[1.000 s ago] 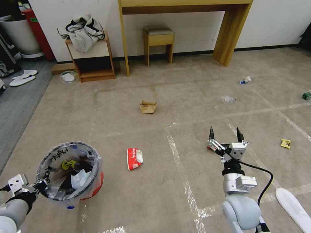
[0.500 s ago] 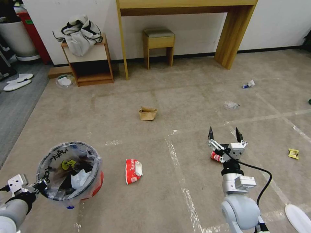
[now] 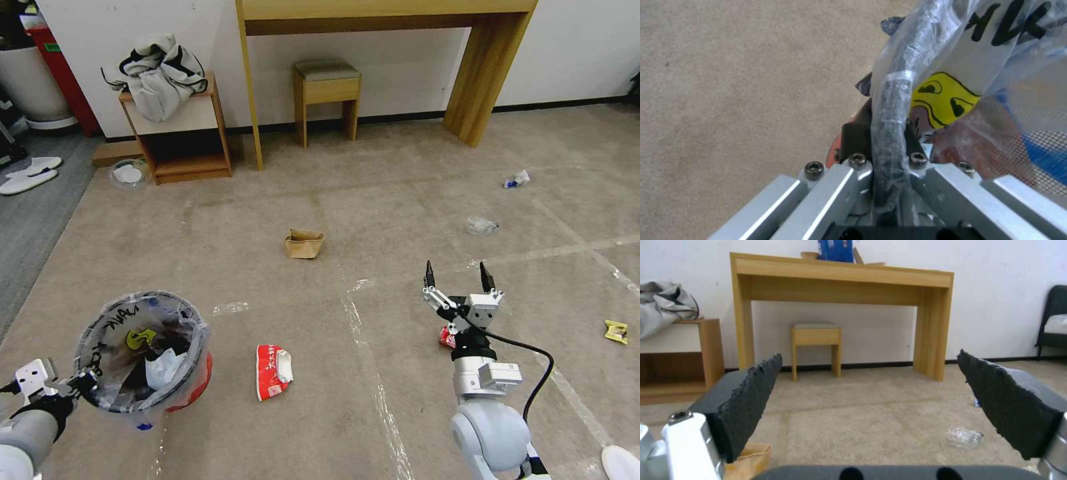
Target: Pick up the trash bin and place the garbage on the floor into it.
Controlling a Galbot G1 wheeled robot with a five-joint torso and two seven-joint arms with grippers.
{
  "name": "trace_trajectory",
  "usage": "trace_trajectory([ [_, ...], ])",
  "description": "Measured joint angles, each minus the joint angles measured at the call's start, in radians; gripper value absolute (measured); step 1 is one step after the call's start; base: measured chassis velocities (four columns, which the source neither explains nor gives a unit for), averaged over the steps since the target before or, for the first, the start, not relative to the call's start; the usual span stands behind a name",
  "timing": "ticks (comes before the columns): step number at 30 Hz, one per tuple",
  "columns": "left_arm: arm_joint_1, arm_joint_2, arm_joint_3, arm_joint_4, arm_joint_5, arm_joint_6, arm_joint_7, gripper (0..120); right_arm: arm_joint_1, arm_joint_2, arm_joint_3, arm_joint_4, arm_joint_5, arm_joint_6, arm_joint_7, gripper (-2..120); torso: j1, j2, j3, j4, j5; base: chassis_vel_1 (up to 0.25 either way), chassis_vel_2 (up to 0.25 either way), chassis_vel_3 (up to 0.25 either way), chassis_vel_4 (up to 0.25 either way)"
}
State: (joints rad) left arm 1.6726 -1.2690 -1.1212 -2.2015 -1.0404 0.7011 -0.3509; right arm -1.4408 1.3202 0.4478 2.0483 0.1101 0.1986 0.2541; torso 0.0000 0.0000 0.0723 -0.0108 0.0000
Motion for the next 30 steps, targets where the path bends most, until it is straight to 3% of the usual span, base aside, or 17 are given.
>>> trace_trajectory([
  [30,0.005,-0.01,-0.012,-0.004,-0.006,-0.003,-0.006,0,0.036,-0.011,-0.013,-0.038,0.012,0.001,-0.001,100,0.0,0.0,0.0,0.0,0.0,0.0,0.0,0.0,0.0],
])
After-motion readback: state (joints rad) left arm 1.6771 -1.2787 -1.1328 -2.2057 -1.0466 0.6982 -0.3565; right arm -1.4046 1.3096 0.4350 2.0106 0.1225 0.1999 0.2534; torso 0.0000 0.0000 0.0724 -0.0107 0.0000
